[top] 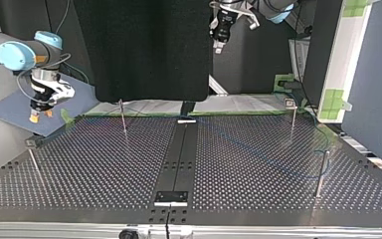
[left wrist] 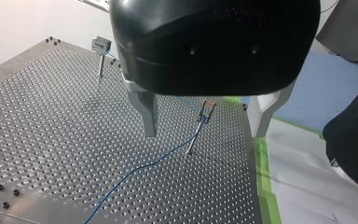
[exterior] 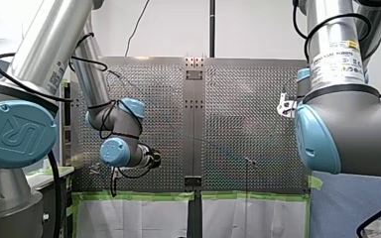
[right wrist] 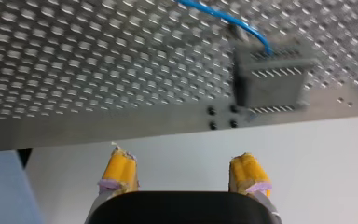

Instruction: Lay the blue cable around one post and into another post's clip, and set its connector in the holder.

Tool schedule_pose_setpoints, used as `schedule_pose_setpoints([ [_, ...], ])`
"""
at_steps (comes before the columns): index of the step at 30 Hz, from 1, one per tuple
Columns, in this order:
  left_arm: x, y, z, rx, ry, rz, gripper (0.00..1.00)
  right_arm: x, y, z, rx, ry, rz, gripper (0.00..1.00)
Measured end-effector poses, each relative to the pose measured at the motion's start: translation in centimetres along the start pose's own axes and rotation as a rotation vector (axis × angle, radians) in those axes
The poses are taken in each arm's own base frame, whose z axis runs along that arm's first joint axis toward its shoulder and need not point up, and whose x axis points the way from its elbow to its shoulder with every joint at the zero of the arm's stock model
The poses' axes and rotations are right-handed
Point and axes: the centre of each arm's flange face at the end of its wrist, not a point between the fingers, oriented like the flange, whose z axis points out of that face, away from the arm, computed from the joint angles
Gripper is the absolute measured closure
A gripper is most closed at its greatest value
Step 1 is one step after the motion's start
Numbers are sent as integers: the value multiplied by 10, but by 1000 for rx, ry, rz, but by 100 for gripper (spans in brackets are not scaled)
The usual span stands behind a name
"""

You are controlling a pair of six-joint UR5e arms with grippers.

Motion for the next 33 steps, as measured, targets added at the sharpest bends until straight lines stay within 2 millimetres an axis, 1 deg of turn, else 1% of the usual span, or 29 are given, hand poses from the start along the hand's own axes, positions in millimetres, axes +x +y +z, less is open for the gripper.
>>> schedule_pose_setpoints([
  [8,1,0,-1,-1,4,0,5,-32,-28,-34,-8,-67,-15,0],
  [11,0,0,0,0,3,0,5,-41,-37,-44,-7,-79,-27,0],
  [16,-1,-1,1,6,-9,-5,5,-47,-57,-54,39,-88,-54,0],
  [23,-6,-4,8,26,-62,-23,5,-54,-92,-71,150,-126,-91,0],
  [26,-11,-6,12,25,-92,-32,5,-57,-106,-79,197,-138,-93,0],
  [33,-28,-13,31,4,-190,-56,5,-62,-141,-95,313,-140,-87,0],
])
